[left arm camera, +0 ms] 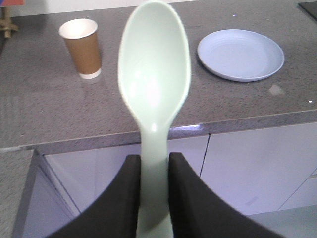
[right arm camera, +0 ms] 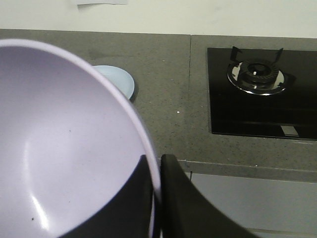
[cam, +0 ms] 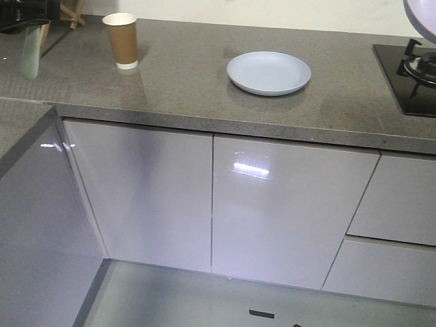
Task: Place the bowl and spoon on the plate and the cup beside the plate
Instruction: 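Drive toward the counter with the blue plate and paper cup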
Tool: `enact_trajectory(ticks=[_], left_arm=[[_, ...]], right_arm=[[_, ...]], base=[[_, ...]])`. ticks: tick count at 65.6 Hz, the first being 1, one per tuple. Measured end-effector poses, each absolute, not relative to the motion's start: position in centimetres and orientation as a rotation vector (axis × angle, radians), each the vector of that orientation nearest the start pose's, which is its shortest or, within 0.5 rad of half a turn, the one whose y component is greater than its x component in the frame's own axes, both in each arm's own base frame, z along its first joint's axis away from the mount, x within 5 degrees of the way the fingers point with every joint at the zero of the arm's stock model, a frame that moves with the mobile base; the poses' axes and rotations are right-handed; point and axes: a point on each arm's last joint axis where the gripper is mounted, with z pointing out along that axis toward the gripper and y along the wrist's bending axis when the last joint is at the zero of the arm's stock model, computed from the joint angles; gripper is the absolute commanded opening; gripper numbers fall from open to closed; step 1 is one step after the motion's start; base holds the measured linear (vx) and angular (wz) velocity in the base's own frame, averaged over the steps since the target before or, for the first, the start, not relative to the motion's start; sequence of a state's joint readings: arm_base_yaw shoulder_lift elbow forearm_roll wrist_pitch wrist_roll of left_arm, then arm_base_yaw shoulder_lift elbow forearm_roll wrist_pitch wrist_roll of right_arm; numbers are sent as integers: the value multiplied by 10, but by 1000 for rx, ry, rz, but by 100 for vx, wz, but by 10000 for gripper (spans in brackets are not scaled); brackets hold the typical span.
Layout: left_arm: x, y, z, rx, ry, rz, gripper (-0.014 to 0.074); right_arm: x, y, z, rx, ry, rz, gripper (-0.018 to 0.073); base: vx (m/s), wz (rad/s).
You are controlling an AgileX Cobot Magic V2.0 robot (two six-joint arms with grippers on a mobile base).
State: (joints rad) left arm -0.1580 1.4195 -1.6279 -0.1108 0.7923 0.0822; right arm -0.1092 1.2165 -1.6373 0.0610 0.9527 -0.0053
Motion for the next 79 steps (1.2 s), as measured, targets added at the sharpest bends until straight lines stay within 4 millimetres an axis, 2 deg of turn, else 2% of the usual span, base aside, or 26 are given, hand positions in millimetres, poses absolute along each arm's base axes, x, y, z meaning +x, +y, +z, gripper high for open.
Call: enact_trajectory(ticks=[79], left_arm=[[304,-56,458,216,2059,-176,-6]], right_arm=[[228,-20,503,114,2011,4,-7]], base=[[8,-8]])
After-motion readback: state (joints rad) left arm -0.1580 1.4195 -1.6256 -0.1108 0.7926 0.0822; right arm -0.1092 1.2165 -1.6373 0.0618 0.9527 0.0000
